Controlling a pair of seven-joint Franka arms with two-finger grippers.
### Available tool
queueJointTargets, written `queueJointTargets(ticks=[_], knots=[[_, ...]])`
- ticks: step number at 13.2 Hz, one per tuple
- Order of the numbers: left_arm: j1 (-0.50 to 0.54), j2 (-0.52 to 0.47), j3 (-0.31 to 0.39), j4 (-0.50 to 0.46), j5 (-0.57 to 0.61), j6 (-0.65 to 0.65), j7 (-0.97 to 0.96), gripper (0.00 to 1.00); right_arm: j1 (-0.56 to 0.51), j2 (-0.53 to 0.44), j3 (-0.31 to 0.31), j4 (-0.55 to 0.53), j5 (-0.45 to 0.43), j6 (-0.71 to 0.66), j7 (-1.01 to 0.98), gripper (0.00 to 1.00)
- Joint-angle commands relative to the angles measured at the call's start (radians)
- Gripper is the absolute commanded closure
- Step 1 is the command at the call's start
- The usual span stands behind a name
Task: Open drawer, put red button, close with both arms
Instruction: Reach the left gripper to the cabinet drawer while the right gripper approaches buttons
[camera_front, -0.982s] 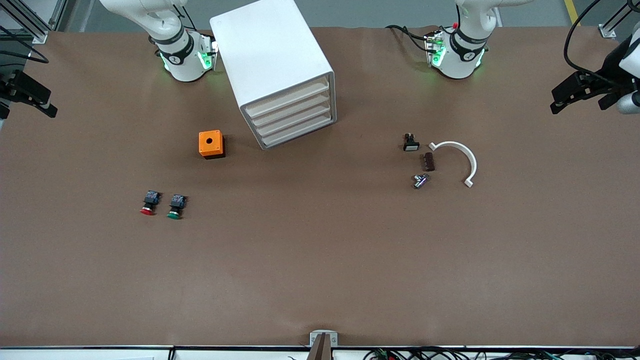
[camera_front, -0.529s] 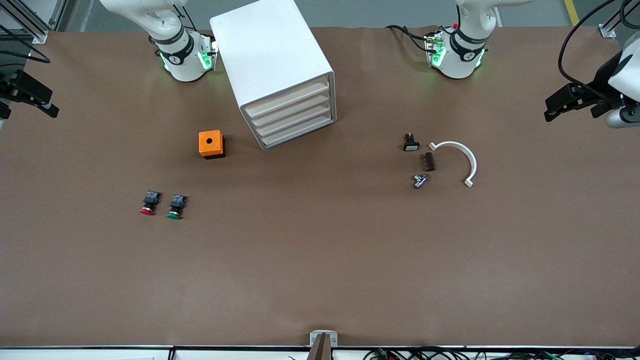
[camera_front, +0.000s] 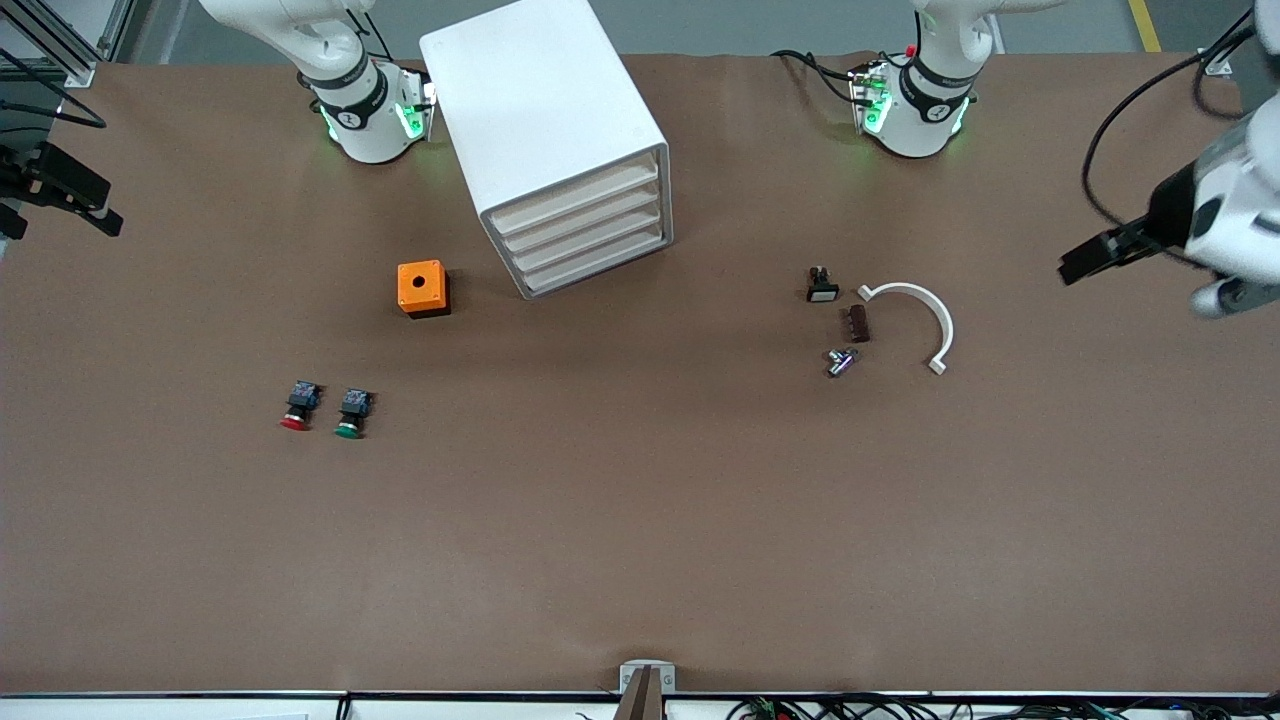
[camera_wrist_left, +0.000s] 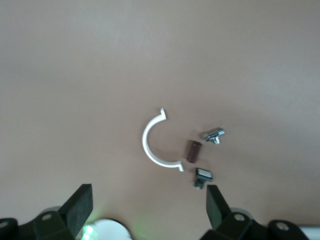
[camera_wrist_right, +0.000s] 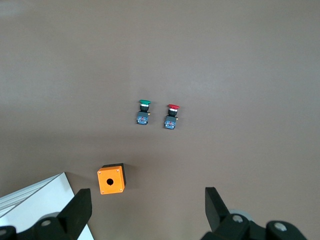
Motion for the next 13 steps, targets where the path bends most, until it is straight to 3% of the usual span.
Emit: queueJointTargets(ticks=[1, 4, 7, 10, 13], knots=[[-0.078, 0.200, -0.029, 0.091, -0.022, -0.018, -0.318, 0.00, 0.005, 0.006, 0.000, 0.016, -0.008, -0.021, -0.010, 0.00], [-0.186, 0.378, -0.031, 0.175, -0.080, -0.019, -0.660, 0.00, 0.008, 0.016, 0.000, 0.015, -0.008, -0.048, -0.012, 0.00], [-0.258, 0.502, -0.031, 0.177, -0.201, -0.019, -1.109, 0.00, 0.015, 0.034, 0.000, 0.016, -0.014, -0.038, -0.012, 0.00], [-0.276, 0.614, -0.031, 0.157, -0.506, -0.027, -1.449, 0.00, 0.014, 0.051, 0.000, 0.019, -0.012, -0.013, -0.004, 0.00], [-0.335, 0.690, -0.031, 0.155, -0.664, -0.067, -1.545, 0.00, 0.014, 0.142, 0.000, 0.016, -0.012, 0.061, -0.004, 0.00]])
